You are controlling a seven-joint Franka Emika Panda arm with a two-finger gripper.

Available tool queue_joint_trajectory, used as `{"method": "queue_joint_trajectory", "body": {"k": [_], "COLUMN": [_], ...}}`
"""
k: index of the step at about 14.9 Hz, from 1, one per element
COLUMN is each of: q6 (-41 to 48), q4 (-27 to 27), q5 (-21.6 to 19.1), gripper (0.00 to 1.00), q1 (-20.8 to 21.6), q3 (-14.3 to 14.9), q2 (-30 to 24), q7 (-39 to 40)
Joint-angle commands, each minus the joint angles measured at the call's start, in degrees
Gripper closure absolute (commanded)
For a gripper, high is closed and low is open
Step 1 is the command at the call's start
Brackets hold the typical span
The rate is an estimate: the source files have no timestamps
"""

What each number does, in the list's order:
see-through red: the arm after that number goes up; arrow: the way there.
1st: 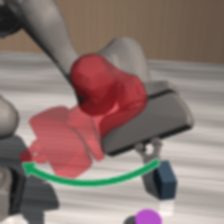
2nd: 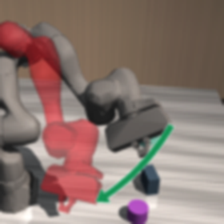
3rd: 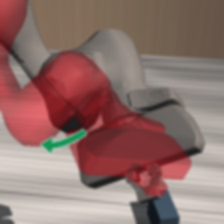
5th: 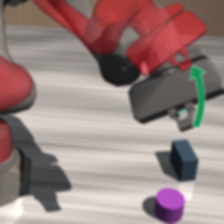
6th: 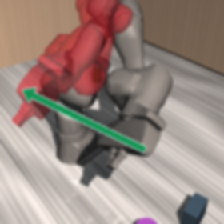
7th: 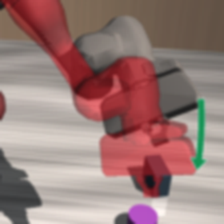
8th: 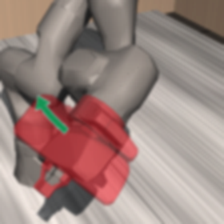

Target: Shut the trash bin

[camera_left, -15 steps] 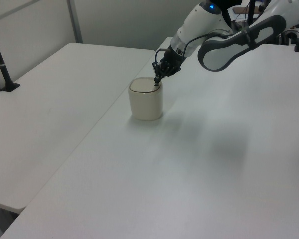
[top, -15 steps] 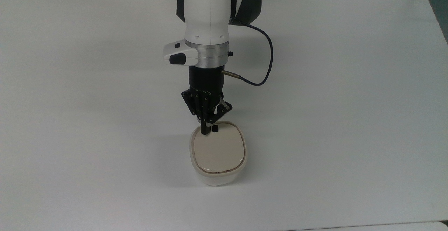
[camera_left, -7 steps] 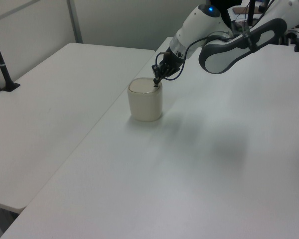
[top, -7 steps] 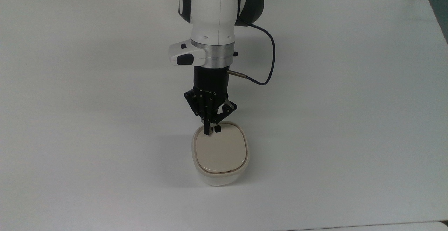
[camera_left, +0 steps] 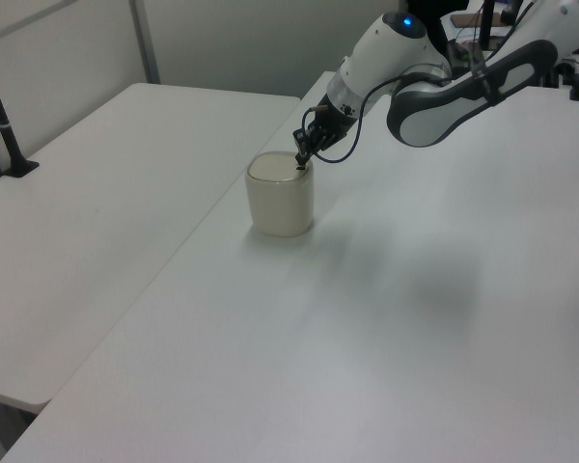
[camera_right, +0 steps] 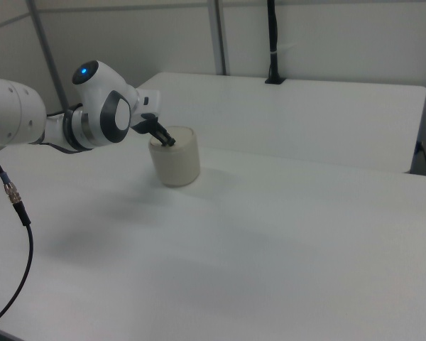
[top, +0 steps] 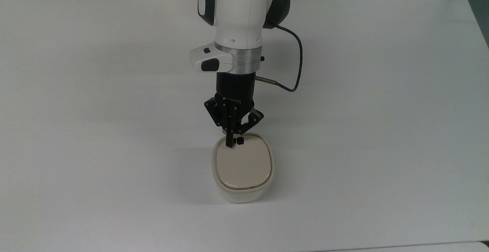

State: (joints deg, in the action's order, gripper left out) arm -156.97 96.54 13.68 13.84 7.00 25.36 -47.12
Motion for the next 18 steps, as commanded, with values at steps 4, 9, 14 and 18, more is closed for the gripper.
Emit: {"method": "queue_joint_trajectory", "body": {"k": [4, 9, 14, 18], "q6": [1.6, 3.8, 28.1, 45.3], "q4": [-1.1, -0.7, -0.7, -0.7], "q5": [-2.0, -2.1, -6.5, -13.7], "gripper": [1.0, 1.0, 0.52, 0.0], "q1": [-1.1, -2.8, -8.9, -10.7], "q3": [-1.7, -2.6, -8.4, -8.4], "q2": [-1.4, -4.1, -16.0, -25.3], "q7": [-3.2, -3.1, 2.2, 11.2]}}
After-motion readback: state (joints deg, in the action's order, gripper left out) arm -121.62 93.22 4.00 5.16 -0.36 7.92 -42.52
